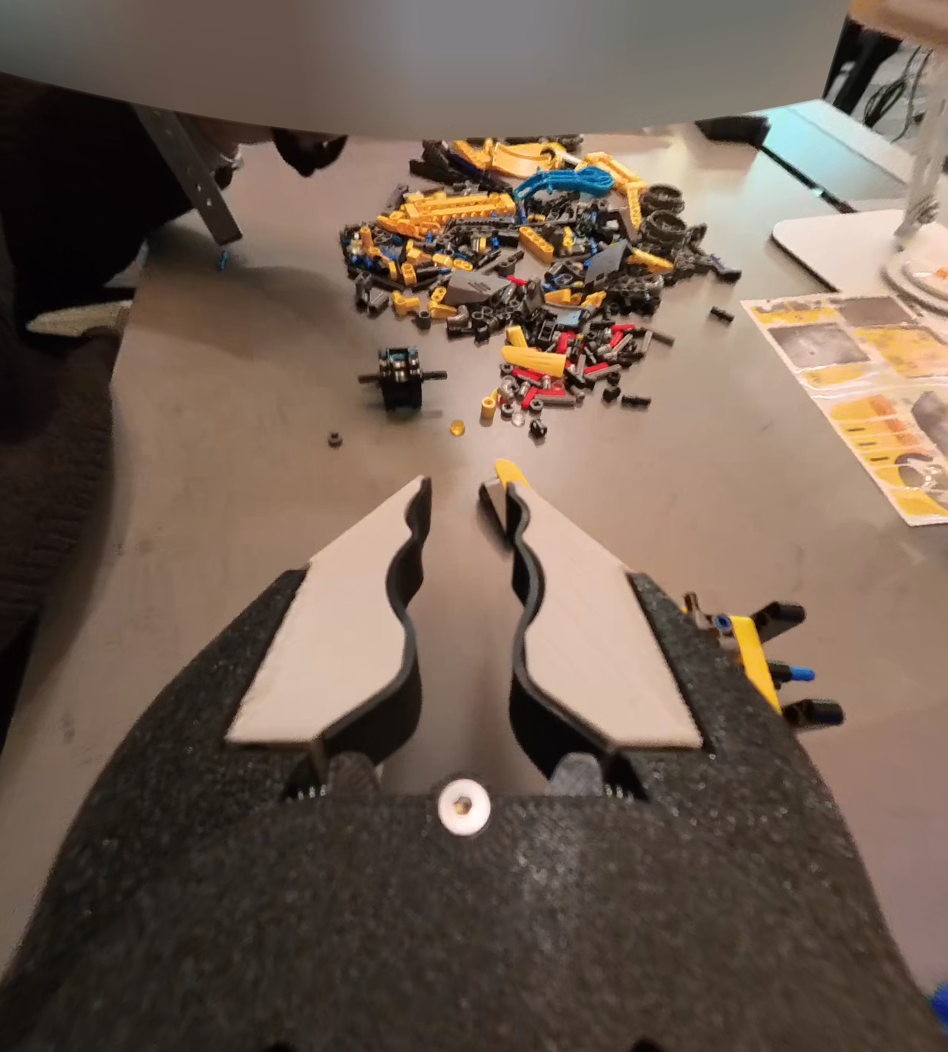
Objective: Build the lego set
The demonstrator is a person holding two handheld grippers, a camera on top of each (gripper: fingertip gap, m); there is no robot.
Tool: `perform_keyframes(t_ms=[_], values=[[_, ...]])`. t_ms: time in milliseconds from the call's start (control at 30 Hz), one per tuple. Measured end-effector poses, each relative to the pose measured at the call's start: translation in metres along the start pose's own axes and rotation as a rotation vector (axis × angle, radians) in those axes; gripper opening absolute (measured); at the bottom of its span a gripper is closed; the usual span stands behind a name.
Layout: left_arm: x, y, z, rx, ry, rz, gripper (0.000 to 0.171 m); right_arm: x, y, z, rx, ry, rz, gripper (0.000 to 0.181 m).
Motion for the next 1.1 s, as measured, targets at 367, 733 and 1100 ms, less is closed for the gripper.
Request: perform_keyframes(t_ms=[367, 733, 1100], values=[[0.010, -0.094, 0.026, -0.047, -0.044, -0.090, 0.019, 0.101, 0.072, -0.087, -0.349, 0.225, -0.291, 0.028], [-0.005, -0.138, 0.064, -0.059, -0.081, -0.086, 0.019, 0.161, 0.190, -0.103, 0.044, 0.130, -0.309, 0.024], [-0.016, -0.154, 0.106, -0.025, -0.128, -0.128, 0.019, 0.179, 0.210, -0.088, 0.232, -0.016, -0.322, 0.007]])
Point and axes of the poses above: each gripper's, where its closed fingertips meet, y out along the fingers, z out of its underside, x = y × z across the jaws, the point moved 4 cm from there along -y, back along the fingers, and after that the axes turned 3 degrees about x, right-handed, at the moved point
